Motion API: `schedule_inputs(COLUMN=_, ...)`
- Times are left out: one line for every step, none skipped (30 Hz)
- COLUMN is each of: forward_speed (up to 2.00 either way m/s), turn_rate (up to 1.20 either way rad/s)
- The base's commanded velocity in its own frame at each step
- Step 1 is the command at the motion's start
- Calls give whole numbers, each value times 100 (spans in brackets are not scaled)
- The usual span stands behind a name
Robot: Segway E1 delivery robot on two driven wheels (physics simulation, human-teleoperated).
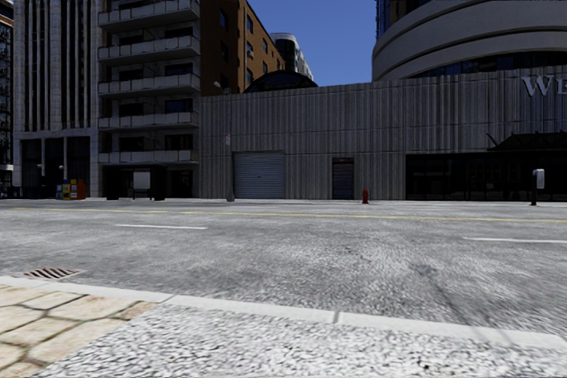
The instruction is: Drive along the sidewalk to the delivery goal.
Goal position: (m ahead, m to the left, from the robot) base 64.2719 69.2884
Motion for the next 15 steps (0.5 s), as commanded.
schedule_inputs(forward_speed=0, turn_rate=54)
schedule_inputs(forward_speed=0, turn_rate=54)
schedule_inputs(forward_speed=0, turn_rate=54)
schedule_inputs(forward_speed=0, turn_rate=54)
schedule_inputs(forward_speed=0, turn_rate=54)
schedule_inputs(forward_speed=0, turn_rate=54)
schedule_inputs(forward_speed=0, turn_rate=54)
schedule_inputs(forward_speed=0, turn_rate=54)
schedule_inputs(forward_speed=0, turn_rate=54)
schedule_inputs(forward_speed=0, turn_rate=54)
schedule_inputs(forward_speed=0, turn_rate=54)
schedule_inputs(forward_speed=0, turn_rate=54)
schedule_inputs(forward_speed=0, turn_rate=54)
schedule_inputs(forward_speed=0, turn_rate=54)
schedule_inputs(forward_speed=0, turn_rate=54)
